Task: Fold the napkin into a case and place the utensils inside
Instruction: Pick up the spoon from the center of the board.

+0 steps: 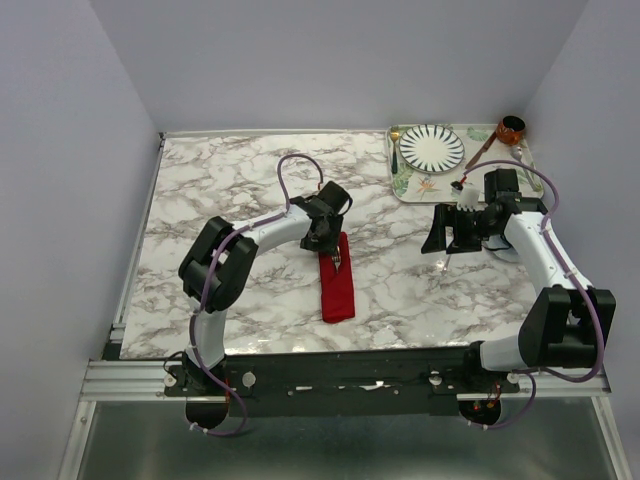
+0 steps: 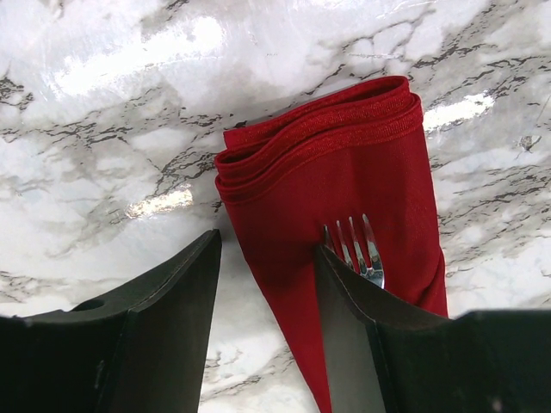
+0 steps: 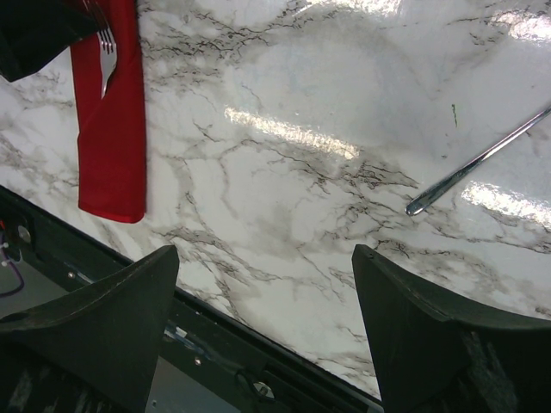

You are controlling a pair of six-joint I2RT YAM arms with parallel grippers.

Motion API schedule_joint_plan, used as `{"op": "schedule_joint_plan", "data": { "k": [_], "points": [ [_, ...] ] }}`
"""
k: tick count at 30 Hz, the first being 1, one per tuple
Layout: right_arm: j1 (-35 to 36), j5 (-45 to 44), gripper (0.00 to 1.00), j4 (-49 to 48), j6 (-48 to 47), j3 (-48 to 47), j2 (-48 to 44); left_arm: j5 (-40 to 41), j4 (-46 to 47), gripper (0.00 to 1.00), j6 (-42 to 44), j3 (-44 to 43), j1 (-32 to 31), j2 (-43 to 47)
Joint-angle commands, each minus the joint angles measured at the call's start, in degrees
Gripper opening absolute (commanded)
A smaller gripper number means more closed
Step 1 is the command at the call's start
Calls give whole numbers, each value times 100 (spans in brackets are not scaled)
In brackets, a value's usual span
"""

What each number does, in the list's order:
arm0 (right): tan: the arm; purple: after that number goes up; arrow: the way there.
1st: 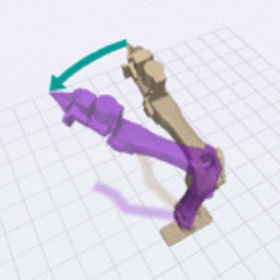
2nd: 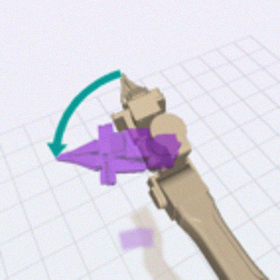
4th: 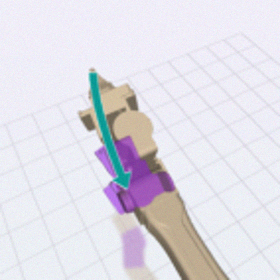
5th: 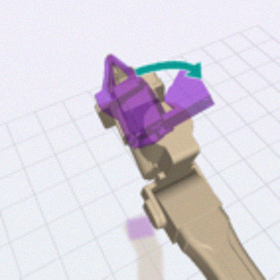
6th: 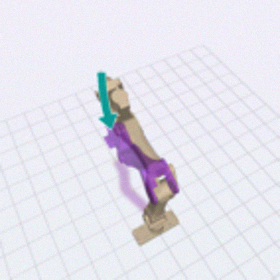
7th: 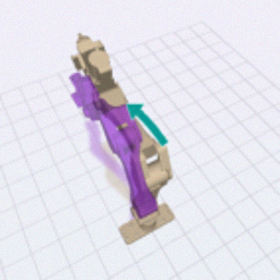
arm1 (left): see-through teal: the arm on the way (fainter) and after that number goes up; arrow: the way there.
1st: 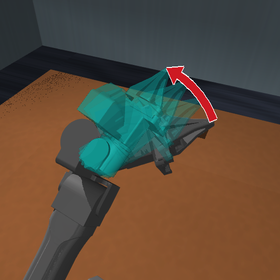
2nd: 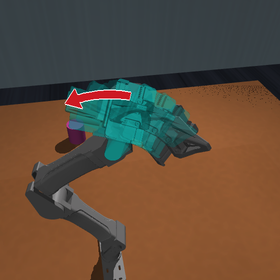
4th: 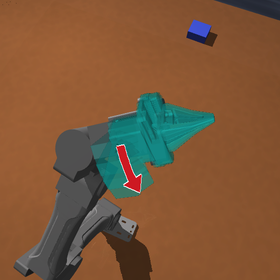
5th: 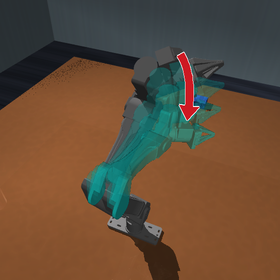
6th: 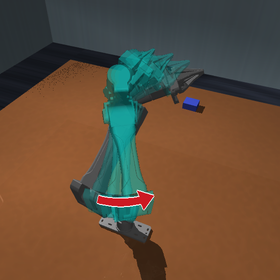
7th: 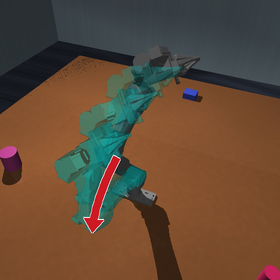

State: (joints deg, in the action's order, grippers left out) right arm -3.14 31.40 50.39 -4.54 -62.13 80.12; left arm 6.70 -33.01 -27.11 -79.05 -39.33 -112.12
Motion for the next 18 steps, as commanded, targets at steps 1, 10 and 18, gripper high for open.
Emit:
{"op": "schedule_joint_plan", "data": {
  "k": [1, 10, 18],
  "points": [
    [-55, -89, 90, -64, -21, -141, 109, -64, 24, 59, 22, -111, 40, 84],
    [-117, -1790, 75, -477, 356, -397, 434, 24, 322, 57, 777, 109, 567, 1427],
    [-126, -3613, 56, -943, 1112, -686, 1523, 323, 348, 56, 1155, -137, 751, 1965]
  ]
}}
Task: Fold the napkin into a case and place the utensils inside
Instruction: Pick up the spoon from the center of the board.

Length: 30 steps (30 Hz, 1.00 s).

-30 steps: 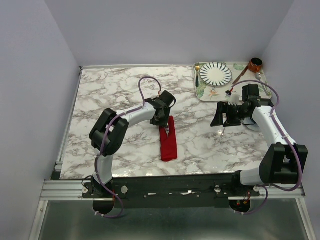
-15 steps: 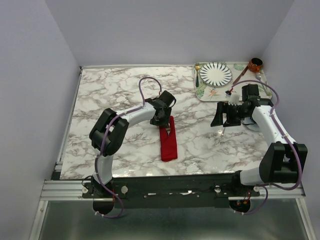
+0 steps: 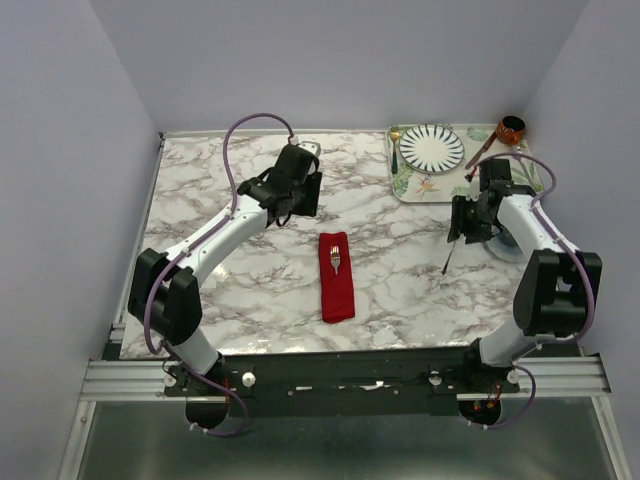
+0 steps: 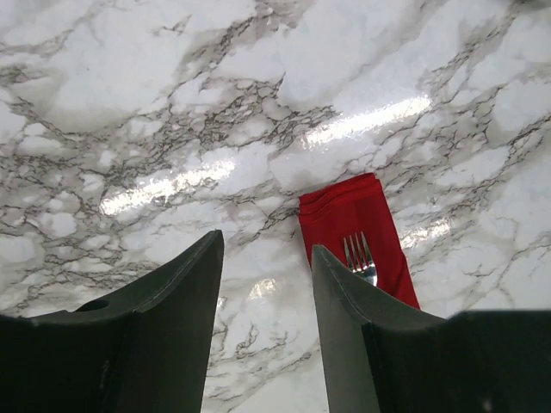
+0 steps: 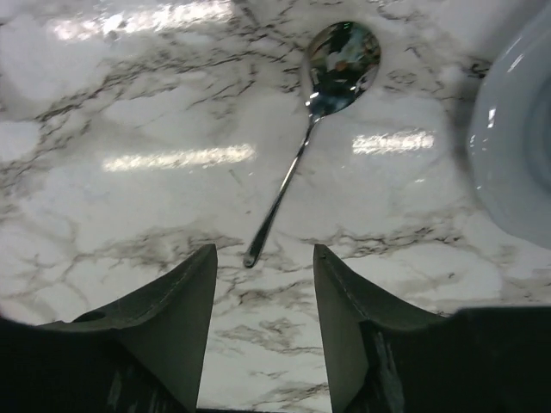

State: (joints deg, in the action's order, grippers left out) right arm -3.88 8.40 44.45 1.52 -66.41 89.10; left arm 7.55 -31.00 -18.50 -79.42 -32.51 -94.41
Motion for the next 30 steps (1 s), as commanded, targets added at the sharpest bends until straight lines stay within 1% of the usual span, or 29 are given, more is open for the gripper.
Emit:
{"op": "schedule_joint_plan", "data": {
  "k": [1, 2, 11, 14, 15, 16, 17, 18, 19, 20, 21, 22, 26, 27, 30],
  "points": [
    [-60, -1385, 56, -366, 542, -319, 748, 273, 173, 57, 312, -109, 104, 256],
    [-69, -1385, 56, -393, 569, -337, 967, 299, 174, 57, 330, -118, 174, 291],
    [-78, -1350, 52, -648, 911, -574, 1829, 423, 227, 57, 435, -136, 755, 424],
    [-78, -1263, 44, -648, 973, -741, 2093, 414, 209, 57, 461, 5, 852, 529],
    [-78, -1219, 39, -656, 990, -768, 2137, 431, 226, 57, 470, 84, 869, 546],
    [-69, -1166, 37, -648, 1017, -794, 2190, 440, 226, 57, 479, 119, 913, 607],
    [-78, -1061, 30, -648, 1017, -786, 2199, 440, 235, 57, 479, 163, 931, 643],
    [-78, -947, 15, -648, 991, -777, 2199, 449, 253, 57, 514, 242, 957, 669],
    [-69, -659, 9, -648, 991, -759, 2191, 475, 253, 57, 514, 286, 1018, 722],
    [-78, -508, 7, -604, 1017, -742, 2147, 484, 253, 57, 514, 313, 1054, 740],
    [-69, -350, 1, -569, 991, -733, 2094, 484, 244, 57, 506, 374, 1097, 757],
    [-69, -44, 1, -551, 1008, -707, 2024, 510, 218, 59, 488, 400, 1133, 784],
    [-25, 486, 1, -455, 1061, -802, 1375, 502, 235, 62, 400, 541, 1344, 889],
    [27, 565, 1, -446, 1061, -847, 1095, 493, 261, 63, 391, 602, 1414, 915],
    [562, 540, 1, -262, 1052, -1189, 706, 467, 393, 64, 269, 725, 1554, 977]
  ]
}}
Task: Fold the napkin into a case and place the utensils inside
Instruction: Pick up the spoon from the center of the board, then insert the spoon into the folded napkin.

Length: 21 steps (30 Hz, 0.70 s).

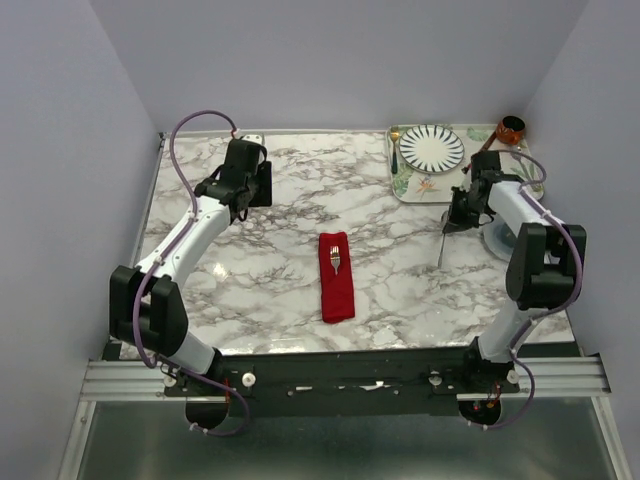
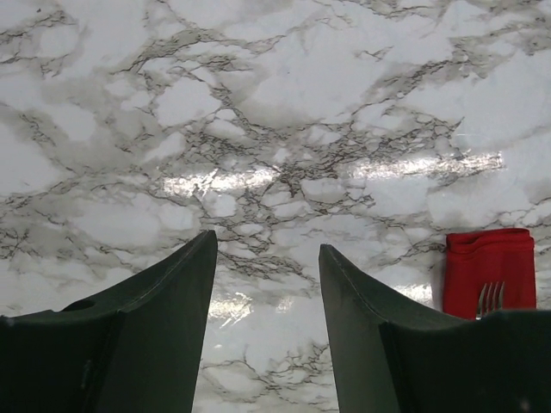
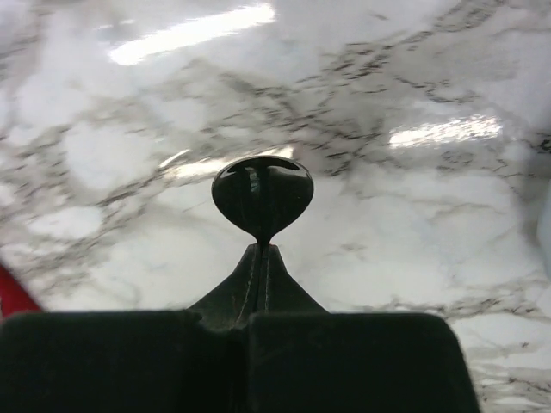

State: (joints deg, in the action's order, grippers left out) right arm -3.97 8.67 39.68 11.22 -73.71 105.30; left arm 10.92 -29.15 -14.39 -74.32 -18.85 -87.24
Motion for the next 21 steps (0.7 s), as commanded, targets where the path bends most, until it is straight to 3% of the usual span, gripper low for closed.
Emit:
{"op": "schedule_joint_plan", "data": {
  "k": [1, 13, 21],
  "points": [
    [964, 391, 0, 276, 160, -582, -949, 139, 242, 65, -186, 251, 215, 286],
    [4191, -979, 1, -92, 889, -2182, -80, 130, 770, 66, -705, 989, 575, 629],
    [4835, -1455, 0, -198, 1347, -2666, 755, 68, 806, 66, -749, 1535, 637, 1086]
  ]
}}
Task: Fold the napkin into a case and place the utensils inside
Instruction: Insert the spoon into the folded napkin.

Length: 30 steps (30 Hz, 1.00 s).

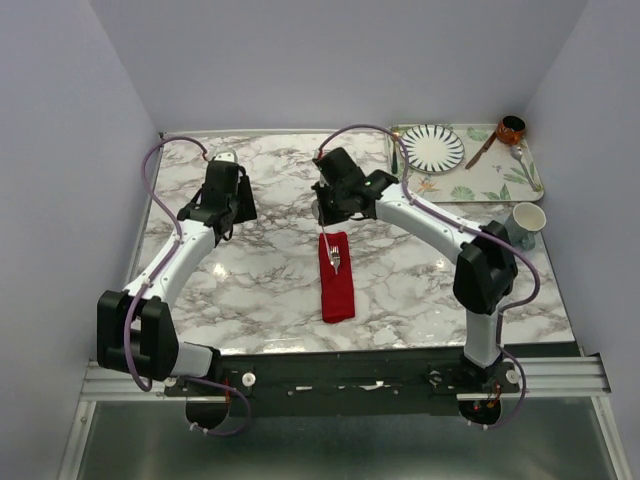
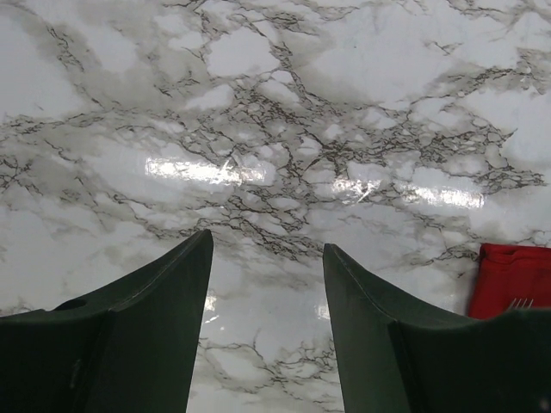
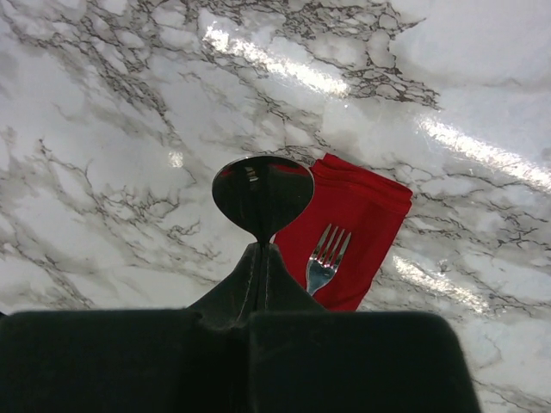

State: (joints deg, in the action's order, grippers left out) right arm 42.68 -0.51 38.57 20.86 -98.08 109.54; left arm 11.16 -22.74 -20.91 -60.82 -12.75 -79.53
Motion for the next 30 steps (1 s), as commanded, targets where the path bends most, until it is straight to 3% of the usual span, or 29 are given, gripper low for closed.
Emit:
{"op": "schedule_joint_plan", "data": {
  "k": [1, 20, 30],
  "points": [
    [241, -538, 1, -86, 488, -238, 436, 44, 156, 66, -98, 210, 27, 350],
    [452, -1442, 1, -139, 964, 8, 912, 1, 191, 66, -106, 333, 54, 411],
    [619, -1487, 0, -262, 1078, 500, 806, -26, 226, 66, -133, 571, 62, 587]
  ]
}}
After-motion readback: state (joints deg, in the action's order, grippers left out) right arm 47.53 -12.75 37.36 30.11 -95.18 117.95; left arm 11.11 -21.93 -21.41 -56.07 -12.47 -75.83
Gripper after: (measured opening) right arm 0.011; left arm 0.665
